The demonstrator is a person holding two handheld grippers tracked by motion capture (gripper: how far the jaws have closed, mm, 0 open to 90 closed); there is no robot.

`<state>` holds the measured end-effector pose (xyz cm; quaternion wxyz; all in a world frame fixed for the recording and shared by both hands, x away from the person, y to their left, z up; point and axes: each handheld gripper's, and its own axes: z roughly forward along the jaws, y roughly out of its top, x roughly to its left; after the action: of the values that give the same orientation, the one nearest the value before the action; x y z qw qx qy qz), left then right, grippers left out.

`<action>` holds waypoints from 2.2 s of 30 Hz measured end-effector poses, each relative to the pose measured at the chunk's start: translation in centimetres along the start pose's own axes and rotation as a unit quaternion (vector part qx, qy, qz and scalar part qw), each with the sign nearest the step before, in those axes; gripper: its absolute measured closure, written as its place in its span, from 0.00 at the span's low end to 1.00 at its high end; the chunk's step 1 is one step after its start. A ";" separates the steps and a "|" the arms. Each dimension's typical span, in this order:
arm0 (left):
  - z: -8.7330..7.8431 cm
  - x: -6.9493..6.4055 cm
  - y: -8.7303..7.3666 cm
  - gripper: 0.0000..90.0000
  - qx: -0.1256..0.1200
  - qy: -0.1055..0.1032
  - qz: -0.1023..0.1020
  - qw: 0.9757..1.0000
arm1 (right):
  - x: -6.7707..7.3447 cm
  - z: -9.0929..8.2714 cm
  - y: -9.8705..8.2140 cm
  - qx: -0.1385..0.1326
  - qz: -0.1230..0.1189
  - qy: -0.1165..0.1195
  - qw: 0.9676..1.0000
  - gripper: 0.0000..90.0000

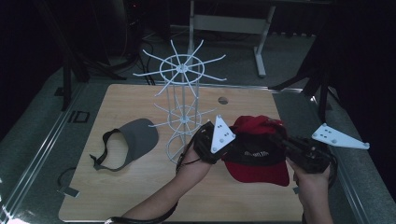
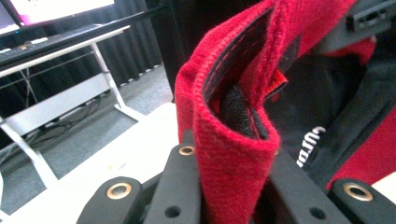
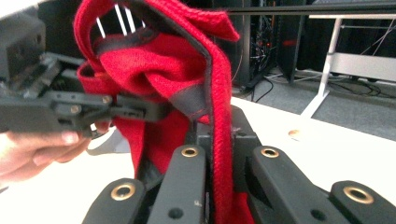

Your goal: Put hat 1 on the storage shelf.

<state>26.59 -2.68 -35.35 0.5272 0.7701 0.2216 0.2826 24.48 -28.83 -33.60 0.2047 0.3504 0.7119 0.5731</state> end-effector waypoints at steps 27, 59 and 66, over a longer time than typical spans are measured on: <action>0.2 0.4 1.5 0.97 -0.016 -0.003 -0.015 1.000 | -0.4 -1.4 -3.5 0.019 0.017 0.025 0.999 0.70; -1.4 1.1 -0.1 0.97 -0.018 -0.102 0.009 0.995 | 1.0 -1.1 -0.8 0.007 -0.068 0.087 0.994 0.60; -2.1 0.5 -0.2 0.97 -0.017 -0.148 0.037 0.988 | 1.6 0.2 -0.8 0.035 -0.091 0.114 0.989 0.62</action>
<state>25.59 -0.85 -34.84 0.5566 0.8019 0.1078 0.1885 23.31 -27.58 -34.25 0.1615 0.2234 0.7791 0.5630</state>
